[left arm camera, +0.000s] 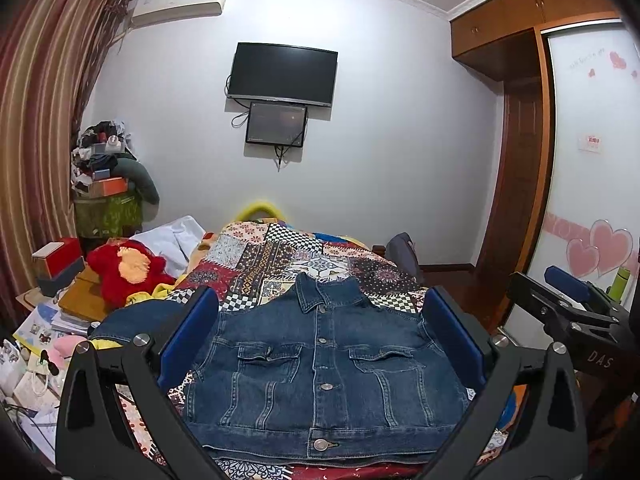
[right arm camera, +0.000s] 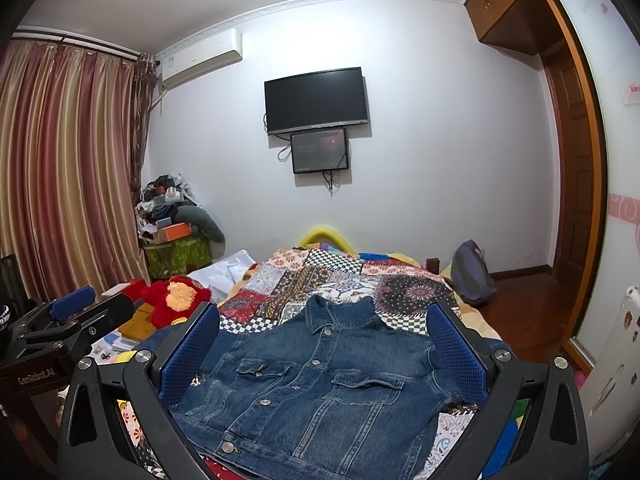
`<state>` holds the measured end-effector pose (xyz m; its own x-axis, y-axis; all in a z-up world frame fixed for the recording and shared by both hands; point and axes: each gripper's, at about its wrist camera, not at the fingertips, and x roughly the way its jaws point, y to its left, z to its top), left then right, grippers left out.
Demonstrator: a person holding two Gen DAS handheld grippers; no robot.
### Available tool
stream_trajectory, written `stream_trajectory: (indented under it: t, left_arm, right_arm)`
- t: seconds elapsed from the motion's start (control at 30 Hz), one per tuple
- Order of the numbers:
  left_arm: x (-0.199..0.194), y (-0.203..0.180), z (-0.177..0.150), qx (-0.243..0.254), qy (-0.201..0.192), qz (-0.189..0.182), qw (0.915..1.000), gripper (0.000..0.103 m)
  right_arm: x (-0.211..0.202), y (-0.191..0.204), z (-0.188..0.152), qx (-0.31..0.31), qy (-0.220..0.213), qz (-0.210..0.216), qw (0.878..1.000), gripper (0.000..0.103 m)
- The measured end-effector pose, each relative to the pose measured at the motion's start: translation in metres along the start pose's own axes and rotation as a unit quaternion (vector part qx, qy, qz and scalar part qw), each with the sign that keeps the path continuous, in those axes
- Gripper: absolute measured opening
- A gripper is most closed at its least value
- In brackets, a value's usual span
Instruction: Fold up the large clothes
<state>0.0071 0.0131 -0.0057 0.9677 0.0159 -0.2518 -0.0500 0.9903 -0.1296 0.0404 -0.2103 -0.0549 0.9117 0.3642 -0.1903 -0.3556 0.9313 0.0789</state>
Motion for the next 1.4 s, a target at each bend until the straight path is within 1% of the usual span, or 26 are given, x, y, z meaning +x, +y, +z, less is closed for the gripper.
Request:
stream_trajectory:
  t: [0.23,0.47,0.6,0.73,0.93,1.0,1.07,1.13,1.23,1.3,1.4]
  left_arm:
    - [0.009,0.007,0.001,-0.003,0.004,0.007,1.0000,0.103]
    - [0.037,0.026,-0.001,-0.012,0.015,0.022,0.9996,0.103]
    - [0.062,0.045,-0.003,-0.026,0.031,0.029,0.9988,0.103]
    - [0.093,0.063,-0.006,-0.033,0.053,0.044,0.9971,0.103]
    - [0.136,0.106,-0.016,-0.046,0.079,0.086,0.9921,0.103]
    - [0.150,0.122,-0.021,-0.048,0.086,0.104,0.9897,0.103]
    - [0.164,0.145,-0.027,-0.053,0.089,0.134,0.9856,0.103]
    - [0.177,0.168,-0.033,-0.066,0.096,0.157,0.9807,0.103]
    - [0.194,0.209,-0.043,-0.101,0.118,0.171,0.9730,0.103]
    - [0.203,0.237,-0.051,-0.129,0.137,0.175,0.9664,0.103]
    - [0.220,0.273,-0.066,-0.146,0.173,0.189,0.9557,0.103]
  right_arm:
    - [0.012,-0.002,0.000,0.002,0.012,0.000,1.000,0.103]
    - [0.043,0.002,-0.005,-0.002,0.040,-0.001,0.999,0.103]
    - [0.070,0.005,-0.009,-0.007,0.063,0.000,0.998,0.103]
    - [0.105,0.010,-0.011,-0.014,0.087,0.000,0.996,0.103]
    - [0.167,0.017,-0.022,-0.012,0.137,0.010,0.991,0.103]
    - [0.189,0.019,-0.027,-0.014,0.150,0.021,0.988,0.103]
    - [0.211,0.023,-0.032,-0.022,0.167,0.036,0.985,0.103]
    - [0.235,0.027,-0.037,-0.032,0.186,0.041,0.981,0.103]
    - [0.269,0.030,-0.044,-0.045,0.207,0.047,0.976,0.103]
    - [0.289,0.031,-0.048,-0.045,0.225,0.057,0.972,0.103]
    - [0.320,0.031,-0.056,-0.041,0.255,0.072,0.963,0.103]
